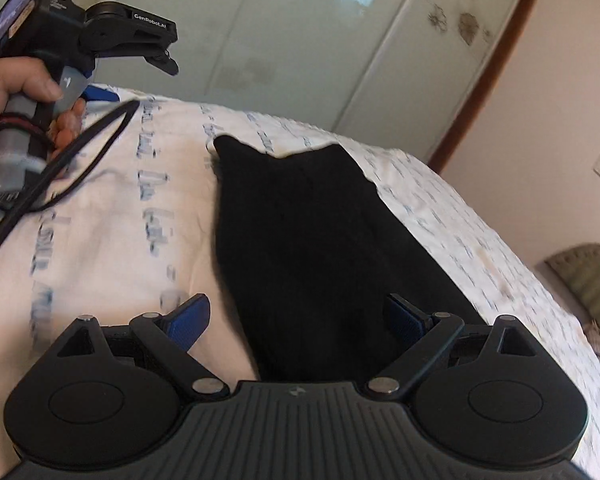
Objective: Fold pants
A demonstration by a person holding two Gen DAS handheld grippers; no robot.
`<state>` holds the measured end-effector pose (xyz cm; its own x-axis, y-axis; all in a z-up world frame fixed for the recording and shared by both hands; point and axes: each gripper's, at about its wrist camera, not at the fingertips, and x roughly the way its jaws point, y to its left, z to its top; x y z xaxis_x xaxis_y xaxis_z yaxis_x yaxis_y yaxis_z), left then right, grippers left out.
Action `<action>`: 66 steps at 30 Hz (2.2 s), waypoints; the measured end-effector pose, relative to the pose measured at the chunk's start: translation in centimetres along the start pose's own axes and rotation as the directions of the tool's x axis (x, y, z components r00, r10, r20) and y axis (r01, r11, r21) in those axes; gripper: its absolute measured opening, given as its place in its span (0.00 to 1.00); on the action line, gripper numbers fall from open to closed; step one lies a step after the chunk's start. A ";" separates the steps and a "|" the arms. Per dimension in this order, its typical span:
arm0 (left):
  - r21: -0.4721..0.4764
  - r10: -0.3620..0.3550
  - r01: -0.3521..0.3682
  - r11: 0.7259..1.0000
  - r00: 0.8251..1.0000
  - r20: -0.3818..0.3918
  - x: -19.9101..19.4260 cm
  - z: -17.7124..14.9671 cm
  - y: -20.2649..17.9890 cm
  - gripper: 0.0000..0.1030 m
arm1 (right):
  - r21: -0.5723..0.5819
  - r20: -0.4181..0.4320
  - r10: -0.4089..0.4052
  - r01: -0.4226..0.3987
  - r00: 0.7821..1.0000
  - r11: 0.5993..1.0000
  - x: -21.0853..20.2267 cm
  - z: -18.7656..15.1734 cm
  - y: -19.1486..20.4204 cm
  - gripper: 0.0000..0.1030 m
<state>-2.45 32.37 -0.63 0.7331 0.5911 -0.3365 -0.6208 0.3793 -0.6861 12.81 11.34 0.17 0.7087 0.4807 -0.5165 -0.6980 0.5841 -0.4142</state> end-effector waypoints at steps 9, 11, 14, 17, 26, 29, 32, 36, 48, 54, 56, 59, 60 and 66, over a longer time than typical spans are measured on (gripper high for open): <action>-0.009 -0.034 0.034 0.999 0.999 -0.006 0.3 -0.3 0.1 0.86 | 0.020 0.000 -0.074 0.074 0.997 0.997 5.9 3.9 1.3 0.89; -0.006 -0.039 0.039 0.999 0.999 -0.010 0.4 -0.4 0.0 0.88 | 0.022 0.021 -0.035 0.034 0.999 0.999 5.8 3.5 1.4 0.59; 0.007 -0.062 0.062 0.998 0.998 -0.031 0.5 -0.5 -0.3 0.93 | 0.067 0.027 -0.009 0.007 1.000 0.998 5.8 3.4 0.8 0.39; 0.012 -0.140 0.142 0.990 0.984 -0.114 0.9 -0.2 -0.7 0.96 | 0.217 0.051 0.051 -0.061 0.997 0.974 5.7 3.3 -1.2 0.30; -0.027 -0.268 0.295 0.955 0.822 -0.503 1.8 -2.2 -5.3 0.93 | 0.529 0.193 0.178 -0.255 0.965 0.809 5.2 0.8 -6.5 0.24; -0.019 -0.259 0.290 0.957 0.820 -0.511 2.4 -3.1 -6.9 0.93 | 0.539 0.206 0.185 -0.269 0.961 0.798 5.2 0.6 -6.6 0.24; -0.069 -0.298 0.317 0.946 0.768 -0.567 4.0 -4.0 -8.6 0.95 | 0.535 0.206 0.193 -0.276 0.959 0.799 5.4 0.8 -6.5 0.24; -0.012 -0.229 0.277 0.961 0.768 -0.598 6.5 -6.0 -10.4 0.68 | 0.535 0.212 0.199 -0.285 0.957 0.795 5.4 0.8 -6.5 0.24; 0.582 -0.109 0.367 0.725 0.896 -0.430 1.8 -8.3 -16.9 0.22 | 0.794 0.466 0.310 -0.546 0.829 0.268 2.6 -4.7 -14.0 0.79; 0.722 -0.198 0.625 0.295 0.780 -0.594 -4.3 -16.9 -21.5 0.24 | 0.814 0.576 0.162 -0.543 0.802 -0.205 2.1 -13.0 -19.8 0.91; 0.636 -0.168 0.730 0.251 0.680 -0.714 -4.7 -19.2 -21.3 0.28 | 0.816 0.564 0.147 -0.523 0.812 -0.246 2.6 -14.5 -20.1 0.91; 0.615 -0.209 0.741 0.269 0.668 -0.714 -5.0 -19.3 -20.0 0.38 | 0.813 0.568 0.157 -0.522 0.808 -0.260 3.4 -15.4 -20.0 0.90; 0.578 -0.221 0.757 0.306 0.647 -0.730 -4.7 -18.5 -19.6 0.39 | 0.814 0.570 0.163 -0.527 0.805 -0.246 3.5 -15.2 -20.0 0.90; 0.456 -0.381 0.835 0.308 0.547 -0.745 -6.0 -13.2 -16.1 0.57 | 0.871 0.492 0.249 -0.476 0.834 -0.123 3.3 -13.4 -20.0 0.90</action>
<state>6.81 13.35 3.92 0.8448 -0.3519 -0.4030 0.2948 0.9348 -0.1982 27.72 -7.56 -3.30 0.4677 0.8682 -0.1656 -0.1621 0.2685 0.9495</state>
